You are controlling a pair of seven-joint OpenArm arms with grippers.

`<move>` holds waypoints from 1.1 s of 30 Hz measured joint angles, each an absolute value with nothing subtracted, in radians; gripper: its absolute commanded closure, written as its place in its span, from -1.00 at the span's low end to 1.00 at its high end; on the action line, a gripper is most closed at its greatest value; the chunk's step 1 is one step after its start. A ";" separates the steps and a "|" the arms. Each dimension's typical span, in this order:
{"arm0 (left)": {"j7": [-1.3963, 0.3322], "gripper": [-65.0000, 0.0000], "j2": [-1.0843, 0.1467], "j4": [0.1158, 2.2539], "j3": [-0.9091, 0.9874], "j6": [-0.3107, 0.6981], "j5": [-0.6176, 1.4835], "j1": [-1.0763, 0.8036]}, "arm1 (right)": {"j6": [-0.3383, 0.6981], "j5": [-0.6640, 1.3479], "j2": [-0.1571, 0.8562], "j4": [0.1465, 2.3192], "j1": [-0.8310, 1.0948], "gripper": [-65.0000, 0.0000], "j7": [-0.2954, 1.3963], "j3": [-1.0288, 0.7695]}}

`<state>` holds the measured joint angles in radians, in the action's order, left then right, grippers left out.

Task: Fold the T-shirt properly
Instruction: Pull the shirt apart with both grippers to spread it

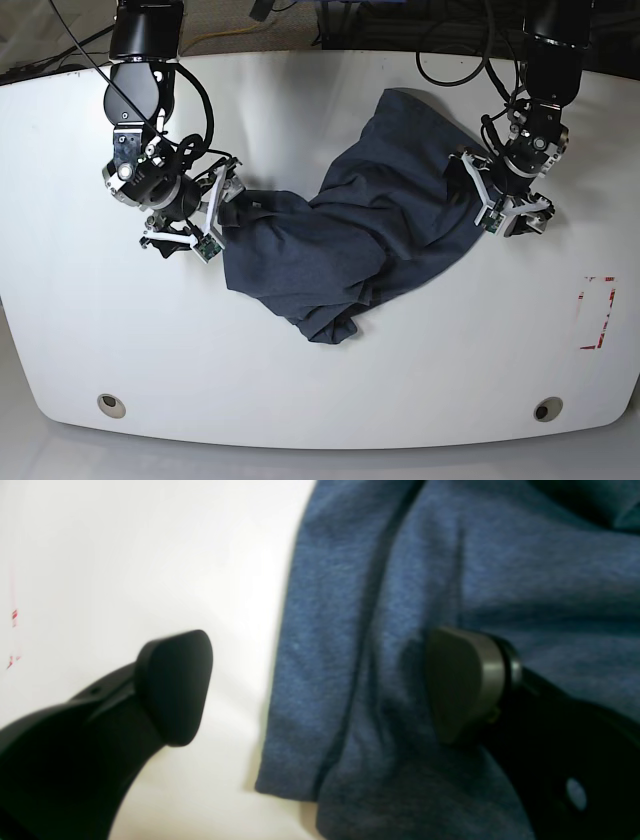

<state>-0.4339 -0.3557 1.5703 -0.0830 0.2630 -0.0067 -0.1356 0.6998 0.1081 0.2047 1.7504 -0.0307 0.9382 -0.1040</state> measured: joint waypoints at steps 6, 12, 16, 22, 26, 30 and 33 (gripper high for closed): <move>-0.434 -1.00 -0.356 1.570 -0.083 0.263 -0.007 -0.136 | 0.701 0.108 0.204 1.631 -0.074 -0.53 0.937 -0.104; -0.434 -1.00 -0.356 1.570 -0.083 0.263 -0.007 -0.136 | 0.699 0.107 0.204 1.597 -0.084 -0.53 0.939 -0.089; -0.434 -1.00 -0.355 1.571 -0.083 0.263 -0.006 -0.136 | 0.697 0.102 0.208 1.606 -0.081 -0.53 0.962 0.003; -0.434 -1.00 -0.355 1.574 -0.082 0.263 -0.004 -0.136 | 0.701 0.110 0.202 1.687 -0.065 -0.52 0.963 0.051; -0.434 -1.00 -0.353 1.574 -0.083 0.263 -0.003 -0.136 | 0.700 0.108 0.203 1.684 -0.064 -0.52 0.966 0.054; -0.445 -1.00 -0.354 1.600 -0.080 0.263 -0.004 -0.142 | 0.700 0.108 0.205 1.650 -0.065 -0.50 0.961 0.054; -0.434 -1.00 -0.350 1.644 -0.050 0.266 0.001 -0.159 | 0.700 0.108 0.211 1.622 -0.064 -0.25 0.939 0.054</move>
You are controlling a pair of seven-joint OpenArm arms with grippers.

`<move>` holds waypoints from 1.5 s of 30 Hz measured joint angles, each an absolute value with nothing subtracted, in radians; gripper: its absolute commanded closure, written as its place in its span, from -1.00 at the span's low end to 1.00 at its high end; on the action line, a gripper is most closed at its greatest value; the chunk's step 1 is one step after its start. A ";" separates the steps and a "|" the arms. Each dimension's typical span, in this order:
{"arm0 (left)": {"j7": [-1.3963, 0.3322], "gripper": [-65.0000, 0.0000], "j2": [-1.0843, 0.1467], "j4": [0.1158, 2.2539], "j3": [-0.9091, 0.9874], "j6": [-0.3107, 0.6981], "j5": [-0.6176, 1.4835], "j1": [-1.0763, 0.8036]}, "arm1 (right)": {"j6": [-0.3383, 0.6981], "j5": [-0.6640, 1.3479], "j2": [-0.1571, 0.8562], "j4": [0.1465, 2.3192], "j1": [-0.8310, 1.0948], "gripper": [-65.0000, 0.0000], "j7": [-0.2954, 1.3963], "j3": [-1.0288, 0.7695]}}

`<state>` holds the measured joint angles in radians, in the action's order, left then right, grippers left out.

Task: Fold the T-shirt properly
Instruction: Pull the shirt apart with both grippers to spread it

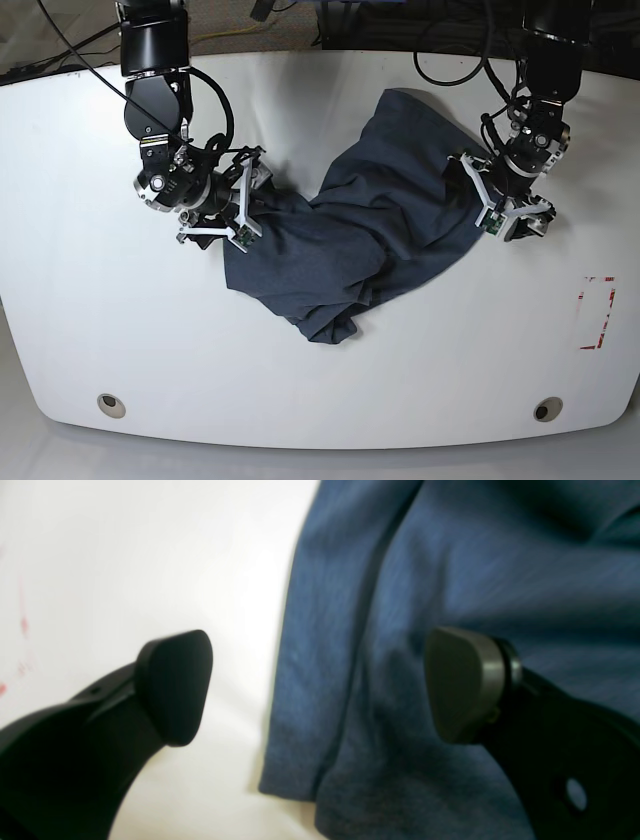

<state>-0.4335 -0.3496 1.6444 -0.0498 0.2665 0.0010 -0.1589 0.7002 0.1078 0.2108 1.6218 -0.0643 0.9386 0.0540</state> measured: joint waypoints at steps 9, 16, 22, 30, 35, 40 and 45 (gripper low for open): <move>-0.498 -1.00 -0.270 1.767 0.092 0.266 0.003 -0.194 | 0.699 0.108 0.214 1.616 -0.056 0.96 0.928 -0.011; -0.653 -1.00 -0.150 1.871 0.213 0.399 0.000 -0.209 | 0.700 0.109 0.210 1.622 -0.043 1.00 0.922 -0.007; -0.691 -1.00 -0.017 1.864 0.464 0.526 -0.015 -0.205 | 0.700 0.101 0.208 1.636 -0.031 1.00 0.928 -0.012; -0.693 -0.99 -0.002 1.736 0.587 0.555 -0.015 -0.159 | 0.700 0.101 0.208 1.637 -0.032 1.00 0.928 -0.012; -0.681 -0.75 -0.009 1.669 0.588 0.566 -0.007 -0.118 | 0.700 0.101 0.206 1.637 -0.031 1.00 0.928 -0.012; -0.688 -0.75 -0.006 1.597 0.587 0.574 -0.011 -0.096 | 0.700 0.101 0.205 1.637 -0.031 1.00 0.928 -0.012; -0.677 -0.74 -0.006 1.545 0.586 0.574 -0.009 -0.075 | 0.700 0.101 0.205 1.637 -0.031 1.00 0.928 -0.012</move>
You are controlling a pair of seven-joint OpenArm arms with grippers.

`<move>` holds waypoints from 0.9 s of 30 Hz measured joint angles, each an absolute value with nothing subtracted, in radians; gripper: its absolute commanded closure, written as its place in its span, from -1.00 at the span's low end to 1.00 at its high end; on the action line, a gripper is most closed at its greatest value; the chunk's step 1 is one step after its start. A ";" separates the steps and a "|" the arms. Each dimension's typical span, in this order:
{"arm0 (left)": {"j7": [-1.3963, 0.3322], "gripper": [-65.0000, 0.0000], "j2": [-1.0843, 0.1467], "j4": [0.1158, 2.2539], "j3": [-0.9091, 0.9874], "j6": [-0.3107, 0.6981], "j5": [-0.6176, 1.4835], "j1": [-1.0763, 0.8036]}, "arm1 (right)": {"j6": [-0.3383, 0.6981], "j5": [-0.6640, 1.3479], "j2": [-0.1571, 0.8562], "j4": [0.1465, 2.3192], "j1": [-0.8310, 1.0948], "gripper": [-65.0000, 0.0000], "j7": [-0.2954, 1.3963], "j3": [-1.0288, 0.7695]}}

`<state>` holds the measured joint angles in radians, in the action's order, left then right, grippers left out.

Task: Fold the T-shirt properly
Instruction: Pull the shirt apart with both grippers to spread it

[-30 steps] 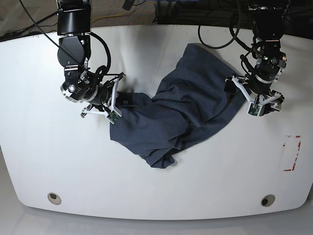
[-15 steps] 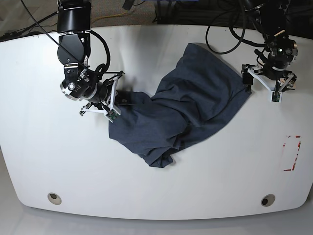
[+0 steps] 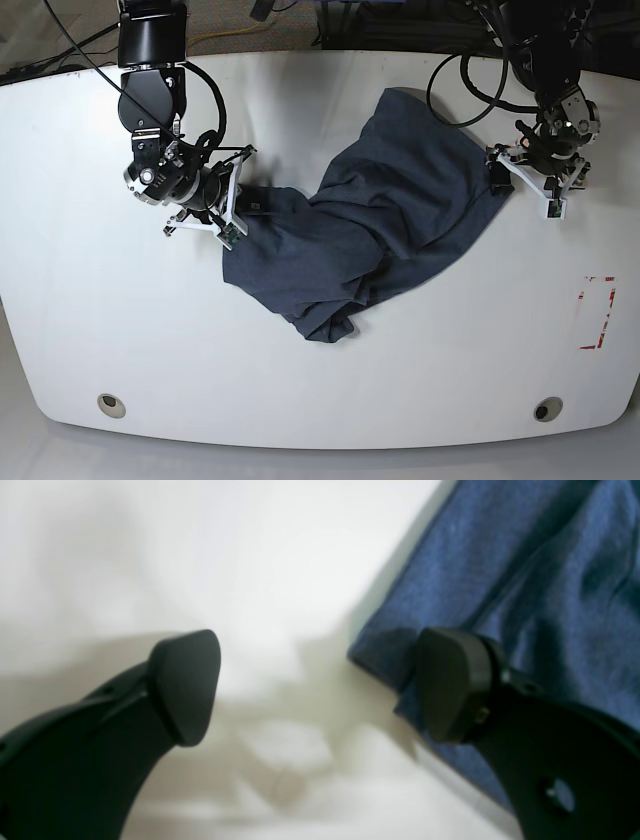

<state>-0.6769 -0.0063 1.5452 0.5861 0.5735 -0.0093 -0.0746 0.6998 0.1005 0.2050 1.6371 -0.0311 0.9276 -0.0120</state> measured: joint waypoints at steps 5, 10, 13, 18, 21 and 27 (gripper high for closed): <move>-0.662 -0.74 -0.011 1.533 0.537 0.573 -0.003 -0.079 | 0.700 0.101 0.205 1.637 -0.031 1.00 0.927 -0.012; -0.661 -0.46 -0.008 1.532 0.501 0.573 -0.004 -0.077 | 0.700 0.101 0.205 1.637 -0.031 1.00 0.928 -0.012; -0.647 -0.25 -0.011 1.517 0.484 0.572 -0.003 -0.072 | 0.700 0.101 0.205 1.637 -0.031 1.00 0.928 -0.012; -0.629 -0.22 -0.018 1.456 0.472 0.569 -0.002 -0.035 | 0.700 0.102 0.205 1.637 -0.031 1.00 0.928 -0.012; -0.628 -0.02 -0.032 1.445 0.462 0.570 0.001 -0.036 | 0.700 0.101 0.205 1.637 -0.031 1.00 0.928 -0.012; -0.624 0.96 -0.044 1.439 0.466 0.570 0.011 -0.036 | 0.700 0.101 0.205 1.637 -0.031 1.00 0.927 -0.012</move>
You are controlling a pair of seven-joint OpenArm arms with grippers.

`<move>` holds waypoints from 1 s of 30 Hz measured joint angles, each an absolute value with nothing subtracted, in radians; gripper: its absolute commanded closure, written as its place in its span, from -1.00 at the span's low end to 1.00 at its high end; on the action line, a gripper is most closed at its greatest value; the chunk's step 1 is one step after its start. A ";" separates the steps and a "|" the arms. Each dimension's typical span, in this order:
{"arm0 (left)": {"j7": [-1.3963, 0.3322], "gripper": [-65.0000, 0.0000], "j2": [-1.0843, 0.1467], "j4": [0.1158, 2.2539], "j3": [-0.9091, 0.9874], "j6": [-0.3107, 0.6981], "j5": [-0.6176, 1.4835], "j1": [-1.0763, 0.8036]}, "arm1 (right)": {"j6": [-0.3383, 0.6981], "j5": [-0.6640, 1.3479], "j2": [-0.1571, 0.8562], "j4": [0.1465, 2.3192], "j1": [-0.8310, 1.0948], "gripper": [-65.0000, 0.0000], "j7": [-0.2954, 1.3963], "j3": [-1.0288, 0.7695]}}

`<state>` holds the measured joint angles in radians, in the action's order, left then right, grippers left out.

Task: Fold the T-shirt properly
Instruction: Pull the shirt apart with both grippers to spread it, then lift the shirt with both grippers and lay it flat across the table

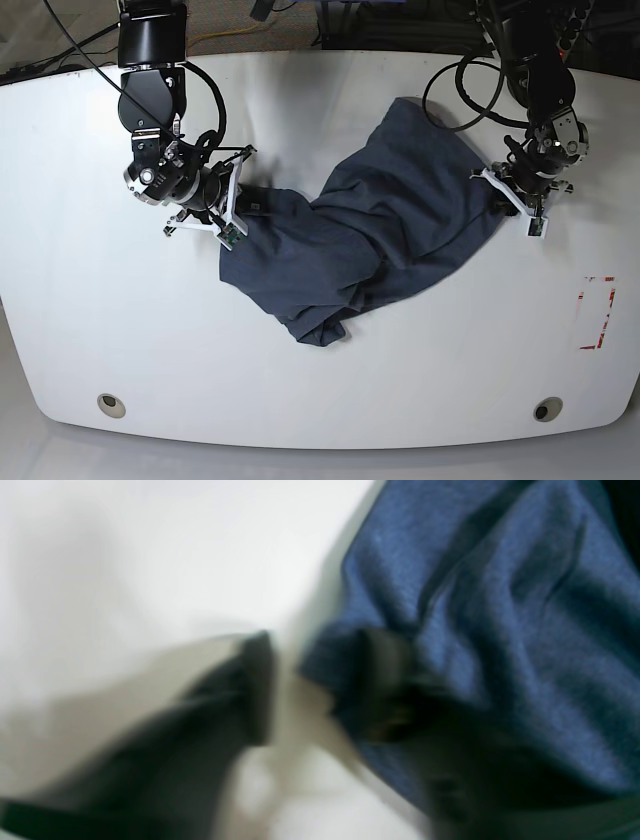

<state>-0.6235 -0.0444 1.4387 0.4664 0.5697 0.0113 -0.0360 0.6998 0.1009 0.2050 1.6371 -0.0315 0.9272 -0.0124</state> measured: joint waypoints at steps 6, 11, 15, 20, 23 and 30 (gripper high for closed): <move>-0.637 1.00 -0.062 1.439 0.462 0.577 0.020 -0.036 | 0.700 0.101 0.205 1.637 -0.031 1.00 0.928 -0.012; -0.671 1.00 -0.068 1.489 0.461 0.577 -0.008 -0.051 | 0.700 0.101 0.205 1.662 -0.019 1.00 0.927 -0.012; -0.688 1.00 -0.099 1.559 0.461 0.577 -0.014 -0.064 | 0.700 0.097 0.205 1.750 -0.002 1.00 0.933 -0.014; -0.697 1.00 -0.133 1.651 0.460 0.579 -0.034 -0.057 | 0.701 0.101 0.206 1.845 -0.007 1.00 0.925 -0.012; -0.739 1.00 -0.150 1.686 0.460 0.580 -0.063 -0.023 | 0.703 0.097 0.214 1.854 -0.039 1.00 0.941 -0.013; -0.848 1.00 -0.219 1.781 0.459 0.583 -0.060 0.102 | 0.706 0.101 0.237 1.864 -0.169 1.00 0.931 -0.022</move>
<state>-0.8482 -0.2192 1.7809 0.4595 0.5831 -0.0605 0.1024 0.7063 0.1013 0.2371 1.8641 -0.1692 0.9306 -0.0223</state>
